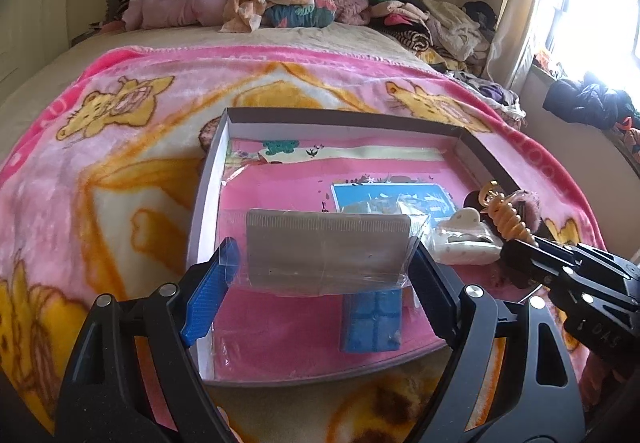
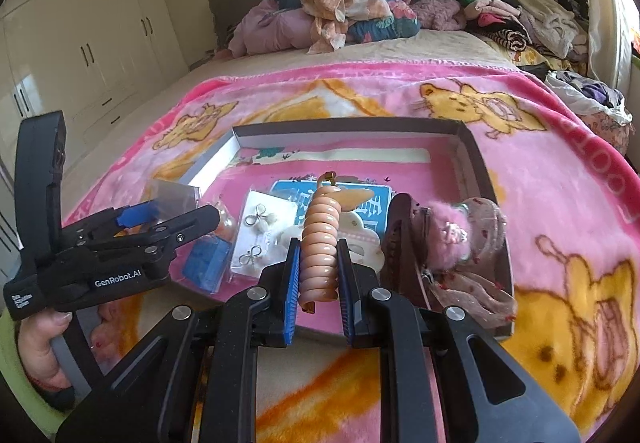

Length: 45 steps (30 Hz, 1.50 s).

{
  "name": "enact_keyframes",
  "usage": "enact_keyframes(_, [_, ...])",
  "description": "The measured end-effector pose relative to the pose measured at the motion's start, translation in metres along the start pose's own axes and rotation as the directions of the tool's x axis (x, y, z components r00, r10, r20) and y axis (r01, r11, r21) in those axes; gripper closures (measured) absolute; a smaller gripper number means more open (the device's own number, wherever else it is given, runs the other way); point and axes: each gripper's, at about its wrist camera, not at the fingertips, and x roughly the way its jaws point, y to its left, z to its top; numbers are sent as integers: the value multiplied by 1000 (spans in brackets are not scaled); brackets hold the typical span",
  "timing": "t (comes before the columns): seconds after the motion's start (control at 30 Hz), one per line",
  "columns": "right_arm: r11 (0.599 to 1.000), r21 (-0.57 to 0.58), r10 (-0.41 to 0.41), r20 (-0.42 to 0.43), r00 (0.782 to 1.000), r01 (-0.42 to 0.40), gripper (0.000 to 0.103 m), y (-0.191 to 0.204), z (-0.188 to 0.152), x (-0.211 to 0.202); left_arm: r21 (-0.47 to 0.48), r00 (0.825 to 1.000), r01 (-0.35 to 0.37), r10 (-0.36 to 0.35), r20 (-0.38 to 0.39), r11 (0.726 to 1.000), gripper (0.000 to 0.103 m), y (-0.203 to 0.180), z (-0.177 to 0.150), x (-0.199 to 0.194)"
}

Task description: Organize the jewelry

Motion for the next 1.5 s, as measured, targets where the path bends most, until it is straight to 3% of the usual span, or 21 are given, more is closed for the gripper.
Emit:
enact_keyframes(0.27, [1000, -26, -10, -10, 1000, 9, 85, 2, -6, 8, 3, 1000, -2, 2, 0, 1000, 27, -1, 0, 1])
enact_keyframes(0.4, [1000, -16, -12, -9, 1000, 12, 74, 0, -9, 6, 3, 1000, -3, 3, -3, 1000, 25, -1, 0, 2])
enact_keyframes(0.57, [1000, 6, -18, 10, 1000, 18, 69, -6, -13, -7, 12, 1000, -11, 11, -1, 1000, 21, -3, -1, 2])
enact_keyframes(0.97, [997, 59, -59, 107, 992, 53, 38, -15, -26, -58, 42, 998, -18, 15, 65, 999, 12, -12, -5, -29])
enact_keyframes(1.2, [994, 77, -87, 193, 977, 74, 20, -17, -44, -90, 70, 991, -10, 0, 131, 998, 12, -21, -19, -59])
enact_keyframes(1.33, [995, 65, -93, 244, 965, 79, 18, -15, -53, -104, 85, 987, -2, -12, 161, 996, 12, -28, -30, -74])
enact_keyframes(1.5, [994, 28, -106, 344, 933, 102, 7, -8, -67, -125, 89, 982, 3, -20, 187, 996, 12, -35, -42, -87])
